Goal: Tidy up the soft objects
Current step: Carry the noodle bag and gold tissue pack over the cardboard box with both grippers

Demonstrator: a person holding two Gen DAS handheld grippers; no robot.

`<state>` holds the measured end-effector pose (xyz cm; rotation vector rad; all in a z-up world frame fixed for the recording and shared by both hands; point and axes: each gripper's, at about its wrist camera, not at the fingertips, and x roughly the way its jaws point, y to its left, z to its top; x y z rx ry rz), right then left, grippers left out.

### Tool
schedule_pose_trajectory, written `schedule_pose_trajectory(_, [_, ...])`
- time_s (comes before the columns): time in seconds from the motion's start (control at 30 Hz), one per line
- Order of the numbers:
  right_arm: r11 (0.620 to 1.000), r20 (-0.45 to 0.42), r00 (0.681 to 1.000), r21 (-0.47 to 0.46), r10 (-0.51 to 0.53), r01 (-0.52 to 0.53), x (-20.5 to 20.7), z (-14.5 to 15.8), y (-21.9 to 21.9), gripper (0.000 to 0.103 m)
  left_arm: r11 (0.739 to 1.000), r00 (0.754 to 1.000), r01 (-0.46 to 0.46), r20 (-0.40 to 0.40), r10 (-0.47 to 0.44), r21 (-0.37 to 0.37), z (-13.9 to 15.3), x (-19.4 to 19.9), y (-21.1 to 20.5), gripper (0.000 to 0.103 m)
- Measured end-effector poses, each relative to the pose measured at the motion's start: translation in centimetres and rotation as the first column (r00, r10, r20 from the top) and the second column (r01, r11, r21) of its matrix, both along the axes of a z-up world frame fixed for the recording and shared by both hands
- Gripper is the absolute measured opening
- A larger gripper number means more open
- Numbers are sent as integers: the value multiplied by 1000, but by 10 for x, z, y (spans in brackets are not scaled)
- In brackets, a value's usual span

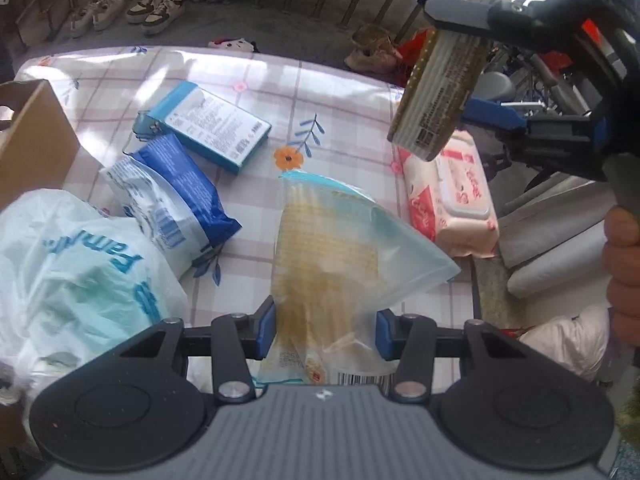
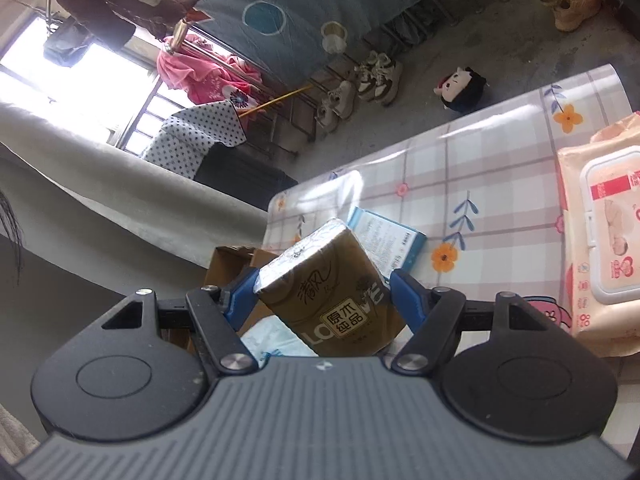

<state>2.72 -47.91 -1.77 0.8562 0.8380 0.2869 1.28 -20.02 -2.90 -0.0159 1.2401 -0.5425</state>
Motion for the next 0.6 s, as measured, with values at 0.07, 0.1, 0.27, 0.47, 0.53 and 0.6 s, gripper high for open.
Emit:
schedule_pose_trajectory(0.07, [1000, 31, 1000, 9, 0, -1, 3, 16, 15, 70, 1000, 1000, -23, 12, 23, -19, 19, 7, 19, 48])
schedule_pose_trajectory(0.1, [1000, 45, 999, 20, 4, -5, 6, 23, 23, 70, 999, 999, -38, 23, 38, -25, 30, 13, 32, 48])
schedule_pose_trajectory(0.27, [996, 117, 993, 81, 32, -41, 34, 54, 77, 71, 993, 988, -118, 95, 118, -6, 77, 34, 101, 48])
schedule_pose_trajectory(0.47, [981, 155, 984, 158, 91, -116, 82, 70, 154, 71, 968, 961, -237, 169, 221, 86, 91, 61, 191, 49])
schedule_pose_trajectory(0.53, [974, 151, 982, 175, 116, -143, 98, 70, 183, 71, 953, 954, -275, 159, 254, 128, 80, 75, 220, 49])
schedule_pose_trajectory(0.6, [968, 132, 982, 195, 137, -161, 113, 66, 210, 71, 943, 953, -291, 139, 270, 163, 64, 84, 243, 49])
